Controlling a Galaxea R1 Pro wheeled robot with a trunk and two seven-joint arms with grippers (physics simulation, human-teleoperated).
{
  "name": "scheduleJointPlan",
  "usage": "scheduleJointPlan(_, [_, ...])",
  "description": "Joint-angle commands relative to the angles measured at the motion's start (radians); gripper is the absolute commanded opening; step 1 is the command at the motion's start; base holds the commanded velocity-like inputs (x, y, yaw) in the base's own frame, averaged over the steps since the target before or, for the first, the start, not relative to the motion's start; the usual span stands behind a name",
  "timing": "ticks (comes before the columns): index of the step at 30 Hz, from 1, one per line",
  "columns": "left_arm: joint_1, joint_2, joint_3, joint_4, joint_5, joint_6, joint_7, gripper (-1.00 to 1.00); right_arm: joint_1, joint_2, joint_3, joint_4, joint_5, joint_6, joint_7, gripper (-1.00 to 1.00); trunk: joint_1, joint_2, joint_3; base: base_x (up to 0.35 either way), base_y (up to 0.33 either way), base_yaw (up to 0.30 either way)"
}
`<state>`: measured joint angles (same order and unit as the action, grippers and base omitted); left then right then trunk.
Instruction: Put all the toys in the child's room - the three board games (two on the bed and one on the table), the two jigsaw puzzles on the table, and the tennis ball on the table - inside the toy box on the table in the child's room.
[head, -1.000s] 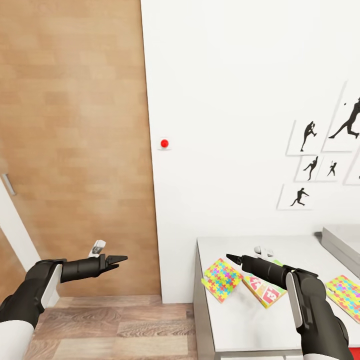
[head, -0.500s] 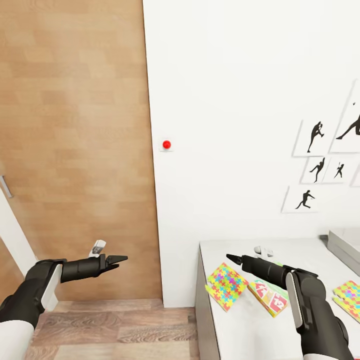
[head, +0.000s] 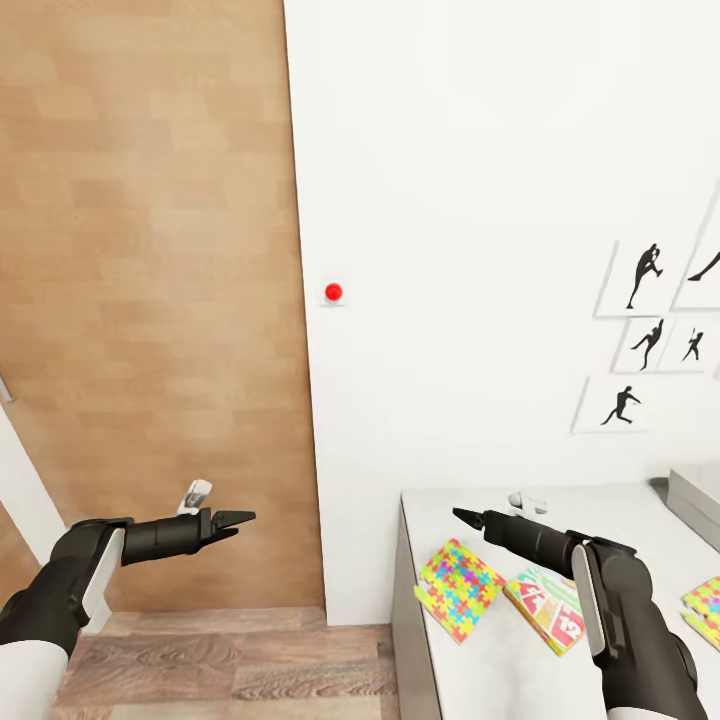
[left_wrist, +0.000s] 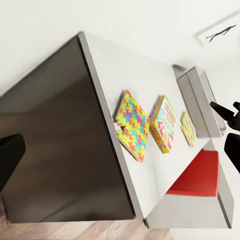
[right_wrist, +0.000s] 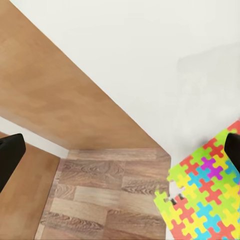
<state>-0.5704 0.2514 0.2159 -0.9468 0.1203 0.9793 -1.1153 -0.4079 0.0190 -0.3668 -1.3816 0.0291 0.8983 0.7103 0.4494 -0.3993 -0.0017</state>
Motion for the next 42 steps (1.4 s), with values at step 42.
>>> scheduleJointPlan(42, [0.0, -0.001, 0.0, 0.0, 0.002, 0.005, -0.001, 1.0, -0.002, -0.009, -0.004, 0.002, 0.003, 0.005, 0.006, 1.0, 0.001, -0.001, -0.012, 0.033, 0.0, 0.0])
